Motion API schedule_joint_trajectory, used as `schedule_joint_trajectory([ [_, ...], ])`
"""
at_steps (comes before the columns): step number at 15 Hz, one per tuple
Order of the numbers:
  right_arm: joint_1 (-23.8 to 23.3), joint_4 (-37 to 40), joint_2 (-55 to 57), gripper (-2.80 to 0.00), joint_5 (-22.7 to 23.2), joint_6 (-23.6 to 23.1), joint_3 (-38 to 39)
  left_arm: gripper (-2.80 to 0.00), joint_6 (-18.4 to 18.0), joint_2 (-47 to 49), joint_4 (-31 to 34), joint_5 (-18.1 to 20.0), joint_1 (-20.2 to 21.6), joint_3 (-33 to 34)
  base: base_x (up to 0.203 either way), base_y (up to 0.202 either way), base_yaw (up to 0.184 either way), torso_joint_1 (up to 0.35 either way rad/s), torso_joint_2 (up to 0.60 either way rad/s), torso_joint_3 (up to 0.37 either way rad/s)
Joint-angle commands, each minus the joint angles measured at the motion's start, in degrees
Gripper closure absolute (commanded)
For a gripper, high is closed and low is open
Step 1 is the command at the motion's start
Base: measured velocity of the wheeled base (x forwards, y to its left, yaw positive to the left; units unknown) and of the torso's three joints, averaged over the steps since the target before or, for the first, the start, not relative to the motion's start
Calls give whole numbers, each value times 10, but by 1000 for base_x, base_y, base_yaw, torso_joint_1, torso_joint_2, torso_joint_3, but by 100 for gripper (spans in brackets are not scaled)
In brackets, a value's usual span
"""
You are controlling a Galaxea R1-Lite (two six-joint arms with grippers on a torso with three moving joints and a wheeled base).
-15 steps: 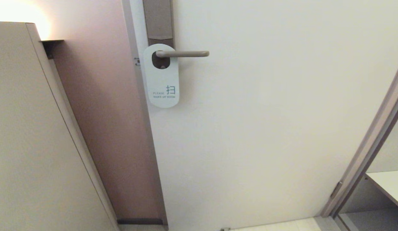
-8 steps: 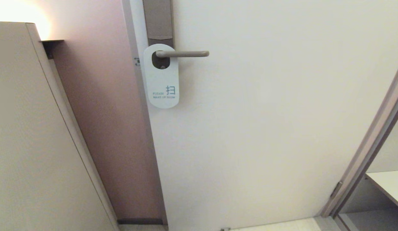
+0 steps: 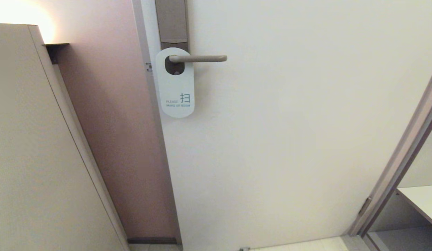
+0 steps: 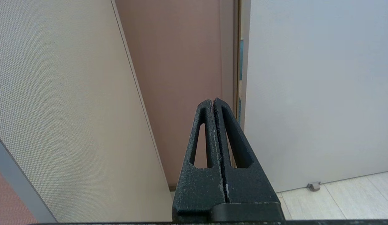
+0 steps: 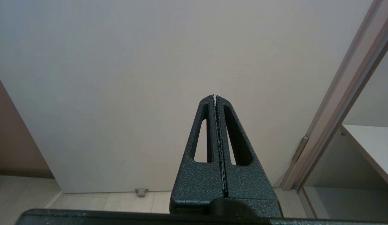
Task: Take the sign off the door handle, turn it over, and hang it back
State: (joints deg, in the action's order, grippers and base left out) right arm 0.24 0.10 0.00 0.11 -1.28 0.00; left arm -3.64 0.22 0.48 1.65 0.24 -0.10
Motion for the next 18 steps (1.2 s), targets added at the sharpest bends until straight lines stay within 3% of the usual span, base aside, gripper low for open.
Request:
schedule_joint_trajectory([
  [1,0,0,0,0,0,0,0,0,-1,0,0,0,0,0,0,0,0,0,0,0],
  [18,0,0,0,0,0,-1,0,0,-1,0,0,0,0,0,0,0,0,0,0,0],
])
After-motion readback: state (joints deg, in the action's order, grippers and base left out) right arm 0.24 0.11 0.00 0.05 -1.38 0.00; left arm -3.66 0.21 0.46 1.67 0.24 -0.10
